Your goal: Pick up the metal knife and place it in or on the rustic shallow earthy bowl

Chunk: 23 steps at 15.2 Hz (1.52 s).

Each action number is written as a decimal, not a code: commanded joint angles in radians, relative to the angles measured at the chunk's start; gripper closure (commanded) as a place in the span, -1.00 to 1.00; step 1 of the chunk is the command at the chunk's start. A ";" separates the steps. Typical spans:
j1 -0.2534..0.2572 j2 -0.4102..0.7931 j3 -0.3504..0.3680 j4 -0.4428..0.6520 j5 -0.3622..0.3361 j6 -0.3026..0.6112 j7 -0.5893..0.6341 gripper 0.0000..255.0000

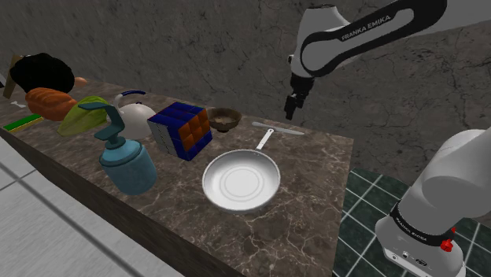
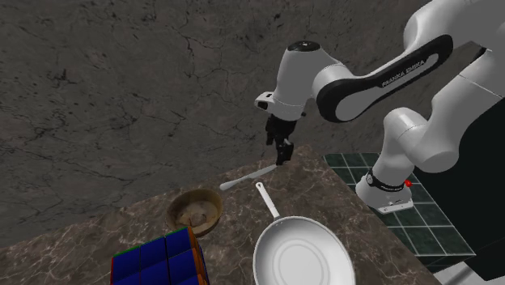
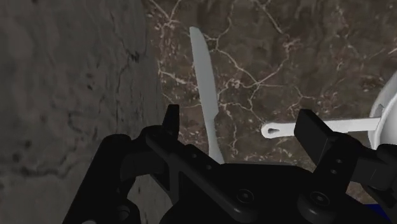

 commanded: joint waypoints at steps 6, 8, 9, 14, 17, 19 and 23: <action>0.014 0.249 -0.003 0.066 0.006 0.253 -0.070 -1.00; 0.015 0.293 -0.003 0.078 0.008 0.293 -0.079 -1.00; 0.015 0.305 -0.002 0.077 0.008 0.306 -0.079 -1.00; 0.016 0.366 -0.002 0.073 0.009 0.370 -0.079 -1.00; 0.016 0.373 -0.002 0.073 0.009 0.378 -0.079 -1.00; 0.016 0.373 -0.002 0.073 0.009 0.378 -0.079 -1.00; 0.016 0.373 -0.002 0.073 0.009 0.378 -0.079 1.00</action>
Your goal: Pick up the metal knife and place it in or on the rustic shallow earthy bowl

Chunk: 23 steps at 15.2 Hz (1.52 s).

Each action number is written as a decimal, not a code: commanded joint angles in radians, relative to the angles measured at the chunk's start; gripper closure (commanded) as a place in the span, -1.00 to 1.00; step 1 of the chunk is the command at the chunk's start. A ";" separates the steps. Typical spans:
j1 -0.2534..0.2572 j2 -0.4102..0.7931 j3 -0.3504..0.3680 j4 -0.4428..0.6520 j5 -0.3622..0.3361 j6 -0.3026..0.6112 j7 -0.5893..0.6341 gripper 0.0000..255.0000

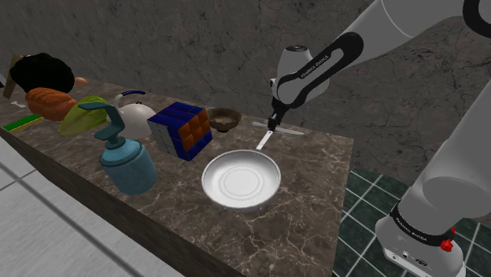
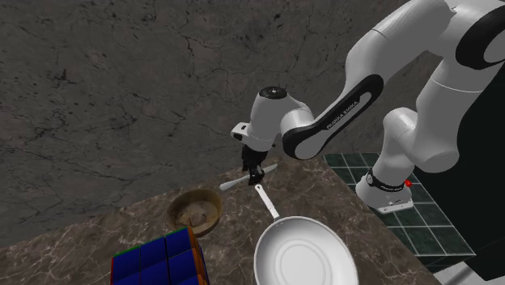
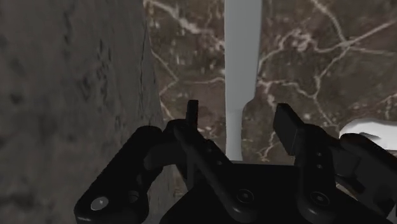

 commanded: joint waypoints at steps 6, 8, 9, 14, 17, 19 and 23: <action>0.000 0.005 0.000 -0.002 0.000 0.005 0.000 1.00; 0.000 0.011 0.000 0.006 -0.001 0.002 0.000 1.00; 0.000 0.001 0.000 -0.001 0.000 0.000 0.000 1.00; -0.001 -0.046 0.000 0.021 -0.002 -0.069 0.002 1.00; -0.001 -0.072 0.000 0.036 -0.003 -0.110 0.003 1.00; -0.001 -0.088 0.000 0.048 -0.003 -0.138 0.004 1.00; -0.002 -0.118 -0.001 0.074 -0.004 -0.193 0.005 1.00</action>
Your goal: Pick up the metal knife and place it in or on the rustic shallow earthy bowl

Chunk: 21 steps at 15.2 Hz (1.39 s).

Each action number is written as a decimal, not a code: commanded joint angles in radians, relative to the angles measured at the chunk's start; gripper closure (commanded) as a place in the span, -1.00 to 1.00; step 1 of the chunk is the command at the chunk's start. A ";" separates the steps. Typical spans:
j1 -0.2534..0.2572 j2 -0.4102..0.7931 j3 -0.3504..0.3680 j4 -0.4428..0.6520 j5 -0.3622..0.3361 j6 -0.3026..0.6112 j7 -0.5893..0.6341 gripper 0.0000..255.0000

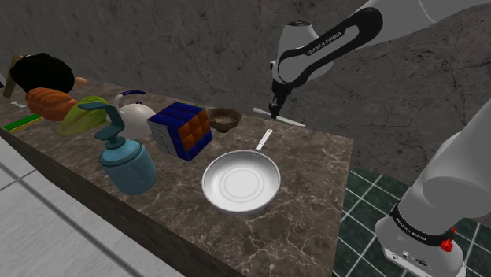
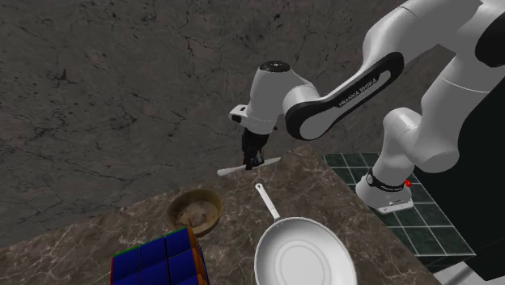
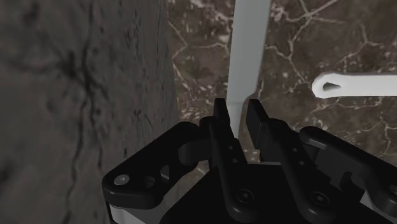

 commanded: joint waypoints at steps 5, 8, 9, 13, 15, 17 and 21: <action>-0.001 -0.042 -0.001 0.042 -0.001 -0.084 0.001 1.00; -0.001 -0.058 -0.001 0.067 -0.002 -0.125 0.001 1.00; -0.001 -0.063 -0.001 0.076 -0.002 -0.139 0.002 1.00; -0.001 -0.081 -0.002 0.112 -0.003 -0.194 0.003 1.00; -0.002 -0.089 -0.002 0.132 -0.003 -0.221 0.003 1.00; -0.002 -0.096 -0.002 0.152 -0.003 -0.248 0.004 1.00; 0.011 -0.044 0.020 0.234 -0.010 -0.278 0.042 1.00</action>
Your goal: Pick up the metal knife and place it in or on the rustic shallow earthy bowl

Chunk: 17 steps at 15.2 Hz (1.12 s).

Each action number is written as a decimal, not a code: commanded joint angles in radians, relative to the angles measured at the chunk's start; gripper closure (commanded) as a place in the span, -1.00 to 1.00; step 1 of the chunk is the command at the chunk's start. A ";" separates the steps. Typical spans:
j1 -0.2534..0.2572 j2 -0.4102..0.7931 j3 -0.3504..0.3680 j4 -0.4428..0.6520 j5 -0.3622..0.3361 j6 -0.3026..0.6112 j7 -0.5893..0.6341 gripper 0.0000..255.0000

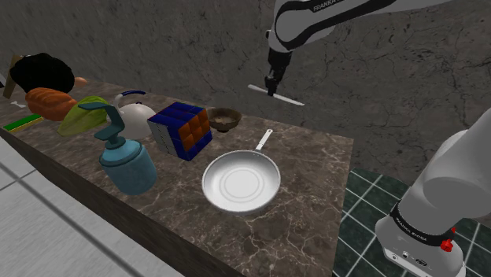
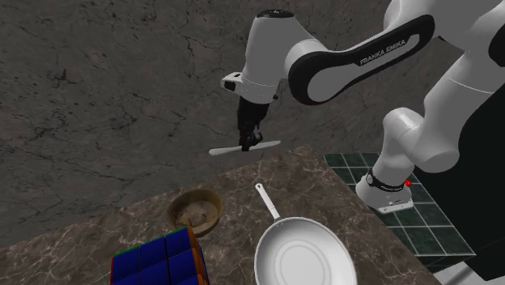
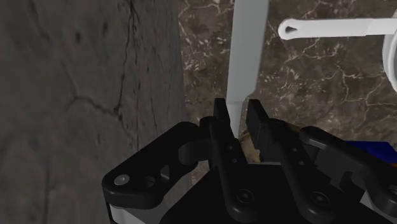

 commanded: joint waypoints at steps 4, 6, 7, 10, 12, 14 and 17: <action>0.031 0.144 0.045 0.174 -0.023 -0.030 0.087 1.00; 0.046 0.208 0.061 0.255 -0.037 -0.047 0.123 1.00; 0.054 0.240 0.067 0.297 -0.045 -0.057 0.141 1.00; 0.082 0.343 0.084 0.436 -0.069 -0.095 0.191 1.00; 0.103 0.416 0.093 0.540 -0.086 -0.127 0.222 1.00; 0.126 0.495 0.099 0.656 -0.103 -0.166 0.249 1.00; 0.138 0.536 0.099 0.690 -0.112 -0.161 0.263 1.00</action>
